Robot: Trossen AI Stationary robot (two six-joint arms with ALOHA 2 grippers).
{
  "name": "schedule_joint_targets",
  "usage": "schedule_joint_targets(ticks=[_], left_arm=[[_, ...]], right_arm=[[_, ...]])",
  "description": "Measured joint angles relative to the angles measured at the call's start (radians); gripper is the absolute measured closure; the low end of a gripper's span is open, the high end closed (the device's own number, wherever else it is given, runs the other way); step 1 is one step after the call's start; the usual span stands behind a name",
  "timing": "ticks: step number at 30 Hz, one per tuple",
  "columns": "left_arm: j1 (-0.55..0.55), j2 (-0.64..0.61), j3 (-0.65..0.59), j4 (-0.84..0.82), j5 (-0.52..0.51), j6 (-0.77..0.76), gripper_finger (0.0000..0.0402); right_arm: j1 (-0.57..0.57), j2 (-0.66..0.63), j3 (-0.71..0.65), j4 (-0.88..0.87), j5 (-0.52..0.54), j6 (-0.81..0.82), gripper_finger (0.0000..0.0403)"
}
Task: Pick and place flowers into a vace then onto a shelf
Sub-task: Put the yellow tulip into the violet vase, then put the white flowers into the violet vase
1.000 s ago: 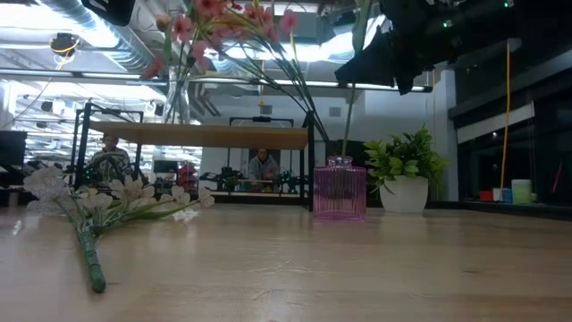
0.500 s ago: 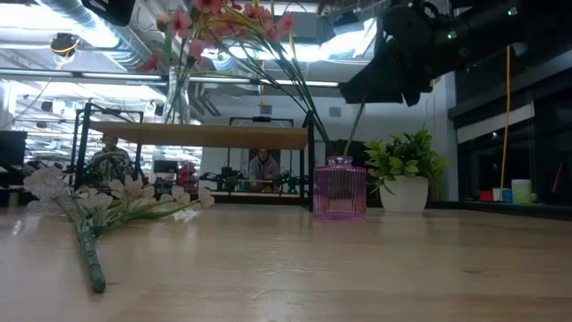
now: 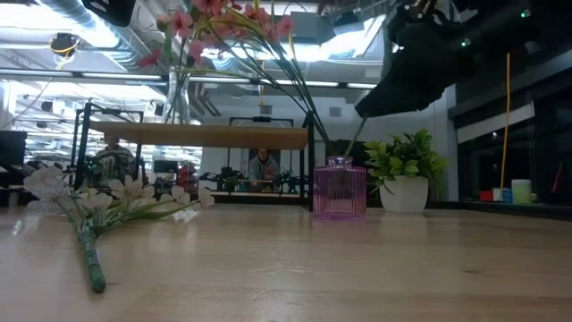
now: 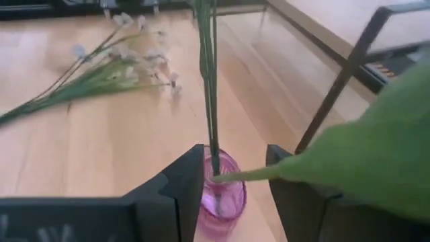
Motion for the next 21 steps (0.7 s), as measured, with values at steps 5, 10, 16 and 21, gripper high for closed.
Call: schedule_joint_targets(ticks=[5,10,16,21], left_arm=[[0.0,0.0,0.0,0.0,-0.017,0.0,0.0304],[0.0,0.0,0.0,0.0,-0.017,0.0,0.0304],[0.0,0.0,0.0,0.0,-0.016,0.0,0.0304],[0.0,0.0,0.0,0.0,-0.016,0.0,0.0304]], right_arm=[[0.005,-0.061,0.0,-0.106,0.003,0.056,0.0242],[0.038,-0.117,0.0,-0.235,0.002,0.113,0.0242],[0.109,-0.149,0.0,-0.33,-0.002,0.182,0.0242],[0.183,-0.154,0.0,-0.34,-0.008,0.188,0.0242]])
